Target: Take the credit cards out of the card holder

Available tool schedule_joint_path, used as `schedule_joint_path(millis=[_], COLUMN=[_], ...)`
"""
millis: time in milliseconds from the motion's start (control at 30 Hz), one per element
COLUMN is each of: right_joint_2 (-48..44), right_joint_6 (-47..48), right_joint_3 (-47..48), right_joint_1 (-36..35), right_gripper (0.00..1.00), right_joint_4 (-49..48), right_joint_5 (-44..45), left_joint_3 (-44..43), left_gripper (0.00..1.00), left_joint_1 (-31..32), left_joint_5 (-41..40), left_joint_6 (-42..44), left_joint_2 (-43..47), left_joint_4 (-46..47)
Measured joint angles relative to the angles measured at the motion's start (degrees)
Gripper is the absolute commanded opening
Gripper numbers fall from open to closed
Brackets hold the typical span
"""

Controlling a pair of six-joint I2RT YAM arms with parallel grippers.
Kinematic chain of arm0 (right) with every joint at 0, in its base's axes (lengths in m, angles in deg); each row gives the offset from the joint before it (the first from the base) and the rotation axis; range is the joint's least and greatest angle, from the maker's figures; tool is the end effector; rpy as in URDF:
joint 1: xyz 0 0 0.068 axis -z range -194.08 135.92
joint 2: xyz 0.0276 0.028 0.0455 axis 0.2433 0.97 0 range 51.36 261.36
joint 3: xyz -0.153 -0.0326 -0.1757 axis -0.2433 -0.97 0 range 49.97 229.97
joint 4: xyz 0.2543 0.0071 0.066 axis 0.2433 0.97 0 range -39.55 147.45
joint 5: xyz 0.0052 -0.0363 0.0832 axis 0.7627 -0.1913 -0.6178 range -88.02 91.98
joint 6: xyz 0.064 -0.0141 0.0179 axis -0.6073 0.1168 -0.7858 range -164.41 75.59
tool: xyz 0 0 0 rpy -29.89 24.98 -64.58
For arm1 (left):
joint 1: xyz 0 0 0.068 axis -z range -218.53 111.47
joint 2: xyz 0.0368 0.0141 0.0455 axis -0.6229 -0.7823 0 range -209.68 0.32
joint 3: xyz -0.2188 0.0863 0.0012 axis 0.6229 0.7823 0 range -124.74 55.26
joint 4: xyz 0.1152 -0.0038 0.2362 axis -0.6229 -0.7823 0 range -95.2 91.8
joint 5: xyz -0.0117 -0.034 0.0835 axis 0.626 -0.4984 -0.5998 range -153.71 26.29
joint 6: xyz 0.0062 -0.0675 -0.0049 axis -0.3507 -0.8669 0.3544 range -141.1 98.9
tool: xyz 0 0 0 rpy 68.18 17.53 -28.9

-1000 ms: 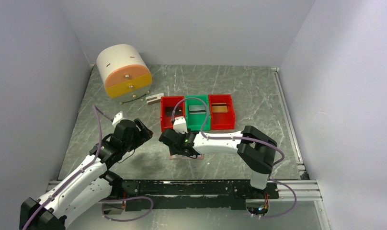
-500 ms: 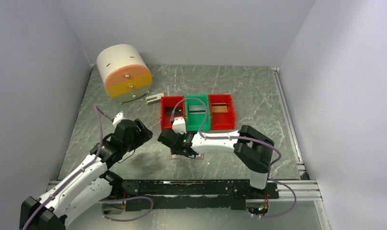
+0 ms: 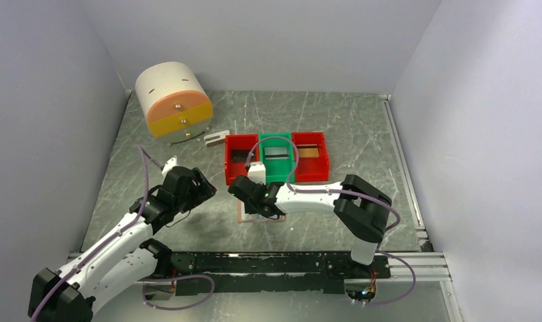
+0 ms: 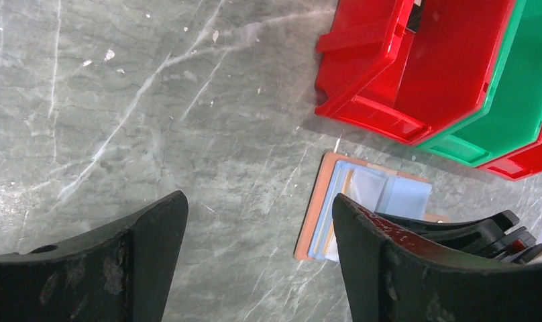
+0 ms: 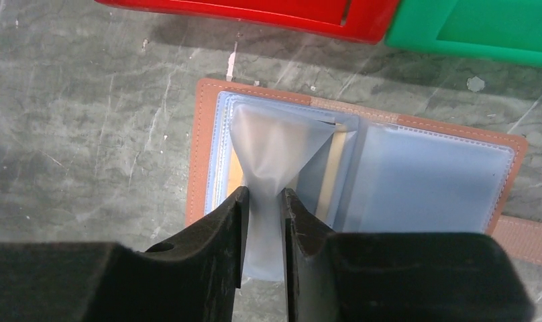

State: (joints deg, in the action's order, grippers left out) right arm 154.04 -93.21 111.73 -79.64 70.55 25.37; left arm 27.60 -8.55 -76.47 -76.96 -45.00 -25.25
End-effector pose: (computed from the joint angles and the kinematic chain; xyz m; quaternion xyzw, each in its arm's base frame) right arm 0.1668 0.3142 0.1084 -0.0880 0.9453 0.0995 0.2978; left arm 0.1839 -0.0921 0.1662 -0.2470 0.8843 -0.1855 0.3501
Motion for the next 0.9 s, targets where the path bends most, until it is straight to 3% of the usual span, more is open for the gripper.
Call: schedule_joint_path(millis=[67, 333, 900], right_joint_2=[-0.68, -3.23, -16.83], right_joint_6=[-0.09, -0.81, -6.47], right_joint_3=[-0.96, -4.72, -26.25], right_joint_1=[0.42, 2.62, 11.93], right_gripper=[0.16, 0.21, 0.31], right_joint_4=[-0.94, -4.96, -24.98], right_joint_5=[-0.76, -4.59, -16.85], left_joint_3=[0.0, 0.0, -0.11], left_gripper=[0.84, 0.84, 0.83], left_joint_1=[0.0, -0.04, 0.57], left_joint_5=[0.52, 5.14, 25.57], left_joint_6=[0.55, 4.5, 12.61], left_joint_2=[-0.46, -3.96, -14.05], left_joint_4=[0.28, 4.04, 22.03])
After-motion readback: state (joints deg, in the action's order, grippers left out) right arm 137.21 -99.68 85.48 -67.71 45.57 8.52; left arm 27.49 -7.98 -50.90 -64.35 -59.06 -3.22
